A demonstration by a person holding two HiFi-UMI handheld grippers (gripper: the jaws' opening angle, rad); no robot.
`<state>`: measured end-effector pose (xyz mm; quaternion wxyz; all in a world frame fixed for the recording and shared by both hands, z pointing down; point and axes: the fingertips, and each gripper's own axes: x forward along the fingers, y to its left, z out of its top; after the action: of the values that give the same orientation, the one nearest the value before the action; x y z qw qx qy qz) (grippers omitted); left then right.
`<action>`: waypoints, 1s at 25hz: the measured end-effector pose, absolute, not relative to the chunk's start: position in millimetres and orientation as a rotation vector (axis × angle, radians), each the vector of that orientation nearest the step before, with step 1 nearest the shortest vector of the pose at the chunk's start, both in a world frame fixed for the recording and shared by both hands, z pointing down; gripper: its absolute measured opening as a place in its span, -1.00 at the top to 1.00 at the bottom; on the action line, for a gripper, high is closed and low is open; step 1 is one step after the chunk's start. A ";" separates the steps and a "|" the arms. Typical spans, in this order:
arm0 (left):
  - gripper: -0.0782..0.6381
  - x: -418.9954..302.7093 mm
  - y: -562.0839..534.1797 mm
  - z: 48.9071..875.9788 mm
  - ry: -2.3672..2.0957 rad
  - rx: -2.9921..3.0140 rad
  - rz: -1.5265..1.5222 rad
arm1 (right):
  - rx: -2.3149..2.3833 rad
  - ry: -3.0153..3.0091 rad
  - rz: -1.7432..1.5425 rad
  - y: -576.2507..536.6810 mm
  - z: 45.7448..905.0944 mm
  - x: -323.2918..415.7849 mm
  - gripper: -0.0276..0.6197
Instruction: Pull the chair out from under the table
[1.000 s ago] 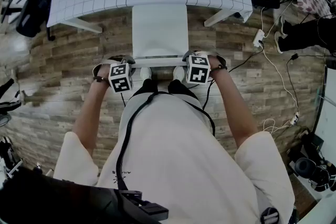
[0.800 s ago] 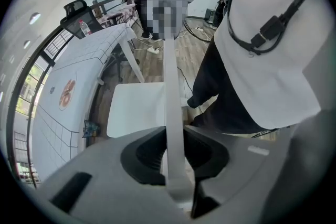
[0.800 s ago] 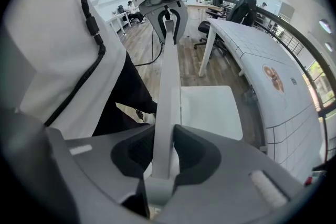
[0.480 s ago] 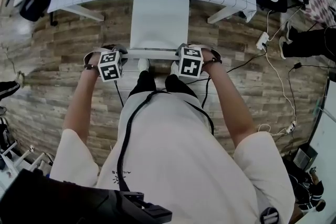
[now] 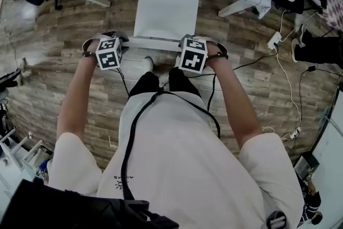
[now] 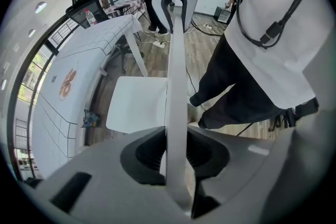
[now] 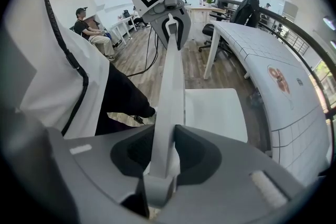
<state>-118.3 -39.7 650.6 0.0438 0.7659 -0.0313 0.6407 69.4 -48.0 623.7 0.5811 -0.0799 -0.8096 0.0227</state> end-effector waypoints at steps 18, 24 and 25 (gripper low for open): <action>0.55 -128.9 -29.9 644.3 -0.053 2.500 1.911 | -0.002 -1.837 0.054 -40.2 626.4 57.1 0.63; 0.55 -133.3 -28.0 644.9 -0.052 2.556 1.888 | 0.048 -1.757 0.060 -41.5 631.8 54.5 0.61; 0.54 -133.1 -27.5 644.9 -0.051 2.564 1.885 | 0.051 -1.748 0.073 -41.4 632.5 54.9 0.60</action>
<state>-133.1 -27.5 644.9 -0.0206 0.8055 -0.0160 0.5920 54.9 -41.4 632.5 0.6409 0.0222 -0.7666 0.0319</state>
